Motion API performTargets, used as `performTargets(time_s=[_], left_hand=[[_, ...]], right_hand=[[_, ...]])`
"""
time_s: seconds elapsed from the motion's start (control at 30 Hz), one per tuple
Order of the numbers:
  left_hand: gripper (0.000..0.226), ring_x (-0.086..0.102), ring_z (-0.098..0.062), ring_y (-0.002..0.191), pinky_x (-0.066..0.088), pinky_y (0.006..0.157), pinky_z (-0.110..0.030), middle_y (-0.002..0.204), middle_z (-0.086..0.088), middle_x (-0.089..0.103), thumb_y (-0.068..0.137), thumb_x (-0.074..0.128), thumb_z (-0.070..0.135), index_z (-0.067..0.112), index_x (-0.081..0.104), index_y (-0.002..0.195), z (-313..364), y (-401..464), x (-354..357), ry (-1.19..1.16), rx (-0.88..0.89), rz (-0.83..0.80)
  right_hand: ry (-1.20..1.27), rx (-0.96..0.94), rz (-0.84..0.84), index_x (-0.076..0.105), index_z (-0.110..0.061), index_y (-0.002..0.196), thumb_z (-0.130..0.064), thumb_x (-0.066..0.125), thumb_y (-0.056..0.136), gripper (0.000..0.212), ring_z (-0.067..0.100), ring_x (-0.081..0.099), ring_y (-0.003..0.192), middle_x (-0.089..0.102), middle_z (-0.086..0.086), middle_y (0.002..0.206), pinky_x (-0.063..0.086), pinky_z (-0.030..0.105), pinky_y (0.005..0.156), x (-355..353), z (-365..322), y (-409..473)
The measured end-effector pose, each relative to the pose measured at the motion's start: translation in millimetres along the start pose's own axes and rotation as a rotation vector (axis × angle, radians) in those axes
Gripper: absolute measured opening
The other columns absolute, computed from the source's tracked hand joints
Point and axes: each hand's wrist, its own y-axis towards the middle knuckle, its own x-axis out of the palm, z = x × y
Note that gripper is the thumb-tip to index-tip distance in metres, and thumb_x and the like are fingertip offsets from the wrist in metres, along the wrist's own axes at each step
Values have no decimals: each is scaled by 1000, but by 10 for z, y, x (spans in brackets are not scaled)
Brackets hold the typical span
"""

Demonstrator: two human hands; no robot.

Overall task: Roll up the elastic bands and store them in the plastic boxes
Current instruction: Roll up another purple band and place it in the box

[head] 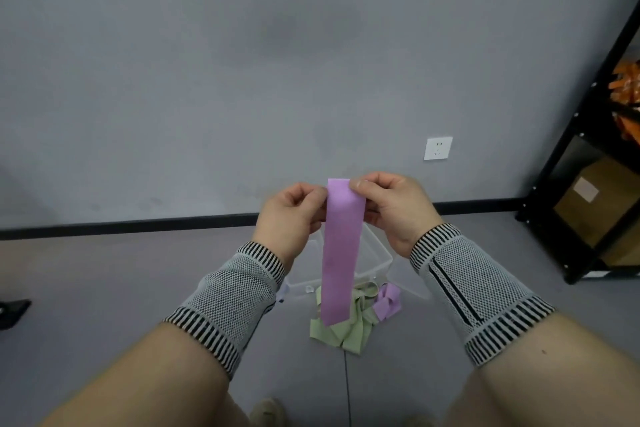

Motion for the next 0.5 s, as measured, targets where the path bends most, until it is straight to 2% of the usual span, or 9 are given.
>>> performTargets(time_s=[0.1, 0.17, 0.23, 0.33, 0.43, 0.5], left_hand=[[9, 65, -10, 72, 47, 68, -22, 81, 0, 70, 91, 59, 20, 14, 66, 91, -38, 68, -11, 38, 11, 15], [14, 64, -9, 75, 46, 66, -20, 85, -1, 70, 90, 60, 19, 12, 68, 98, -82, 128, -37, 92, 13, 17], [12, 60, -9, 73, 44, 64, -20, 81, 1, 69, 90, 60, 18, 13, 70, 94, -158, 162, -66, 94, -18, 17], [17, 51, -12, 65, 43, 64, -24, 66, 2, 62, 90, 60, 14, 16, 67, 74, -302, 197, -81, 11, -65, 37], [20, 52, -20, 72, 46, 73, -32, 72, -9, 60, 90, 59, 11, 13, 65, 71, -349, 284, -86, -52, -77, 24], [21, 58, -20, 74, 51, 73, -29, 74, -9, 64, 91, 56, 11, 12, 63, 71, -321, 322, -93, -88, -69, -4]], right_hand=[[33, 10, -8, 61, -10, 75, -8, 61, 88, 13, 15, 59, 67, 63, 6, 74, 51, 25, 63, -14, 122, 54], [45, 31, -13, 61, -9, 76, -9, 61, 88, 12, 13, 60, 66, 64, 4, 73, 51, 24, 62, 3, 219, 82], [64, 52, -23, 61, -9, 75, -8, 61, 88, 13, 14, 59, 67, 64, 4, 73, 50, 26, 64, 49, 308, 114], [37, 53, -30, 63, -8, 76, -7, 61, 87, 11, 16, 59, 71, 64, 9, 79, 49, 30, 69, 124, 392, 183], [-2, 25, -12, 66, -4, 84, -8, 63, 86, 5, 21, 60, 78, 65, 15, 86, 50, 36, 75, 162, 450, 248], [-36, -2, 24, 66, -2, 87, -7, 65, 85, 6, 21, 59, 79, 64, 15, 86, 52, 38, 77, 154, 479, 277]])
